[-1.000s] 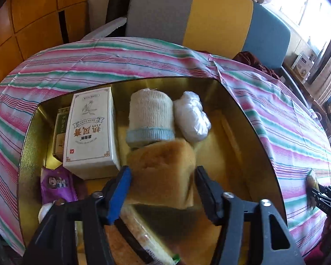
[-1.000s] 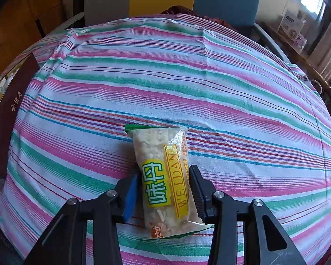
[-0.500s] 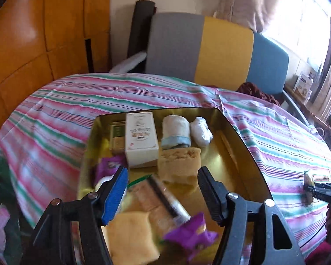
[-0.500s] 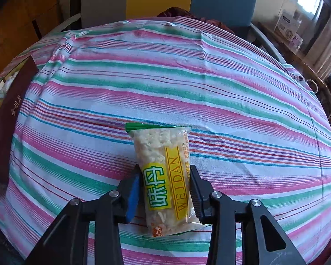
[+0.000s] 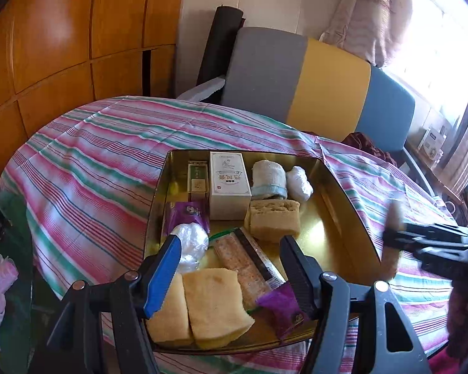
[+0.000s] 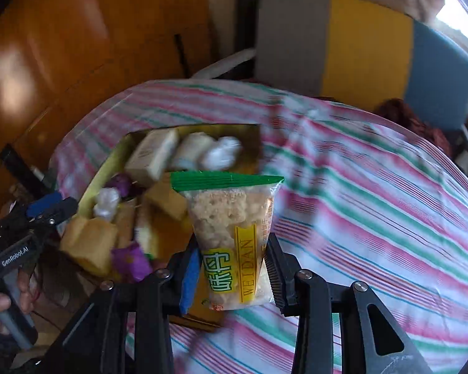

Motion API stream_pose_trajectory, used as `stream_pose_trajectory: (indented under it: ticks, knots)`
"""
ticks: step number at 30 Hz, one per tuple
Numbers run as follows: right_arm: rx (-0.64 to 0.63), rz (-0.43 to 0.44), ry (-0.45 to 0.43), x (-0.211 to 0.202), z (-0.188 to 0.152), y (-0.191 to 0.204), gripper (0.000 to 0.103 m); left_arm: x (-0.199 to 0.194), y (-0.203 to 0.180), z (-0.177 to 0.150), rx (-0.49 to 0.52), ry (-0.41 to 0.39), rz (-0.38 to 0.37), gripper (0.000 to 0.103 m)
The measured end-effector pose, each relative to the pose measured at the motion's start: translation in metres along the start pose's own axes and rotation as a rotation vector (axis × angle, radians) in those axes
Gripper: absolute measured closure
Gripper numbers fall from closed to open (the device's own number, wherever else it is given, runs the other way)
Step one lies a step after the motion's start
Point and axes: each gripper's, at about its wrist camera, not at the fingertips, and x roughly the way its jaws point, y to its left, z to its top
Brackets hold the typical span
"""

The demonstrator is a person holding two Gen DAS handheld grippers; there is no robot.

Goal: Organize objects

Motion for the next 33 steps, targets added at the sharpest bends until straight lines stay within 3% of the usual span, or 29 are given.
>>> stream_pose_trajectory:
  ticks: [6, 12, 20, 23, 29, 33]
  knots:
    - [-0.136, 0.016, 0.143, 0.059, 0.003, 0.05, 0.064, 0.001, 0.006, -0.001, -0.001, 0.004, 0.042, 0.036]
    - [-0.158, 0.003, 0.24, 0.1, -0.01, 0.058, 0.063, 0.005, 0.01, -0.003, -0.009, 0.01, 0.077, 0.036]
    - [-0.137, 0.011, 0.228, 0.099, -0.017, 0.058, 0.056, -0.003, 0.006, 0.001, 0.007, -0.025, 0.116, 0.036]
    - [-0.113, 0.012, 0.207, 0.093, -0.021, 0.055, 0.052, -0.008, 0.003, 0.002, 0.016, -0.043, 0.124, 0.032]
    - [-0.065, -0.017, 0.089, 0.067, -0.022, 0.055, 0.036, -0.02, -0.007, 0.0, 0.037, -0.084, 0.142, 0.031]
    - [-0.022, -0.047, 0.012, 0.043, -0.019, 0.054, 0.032, -0.028, -0.013, -0.001, 0.04, -0.104, 0.162, 0.031]
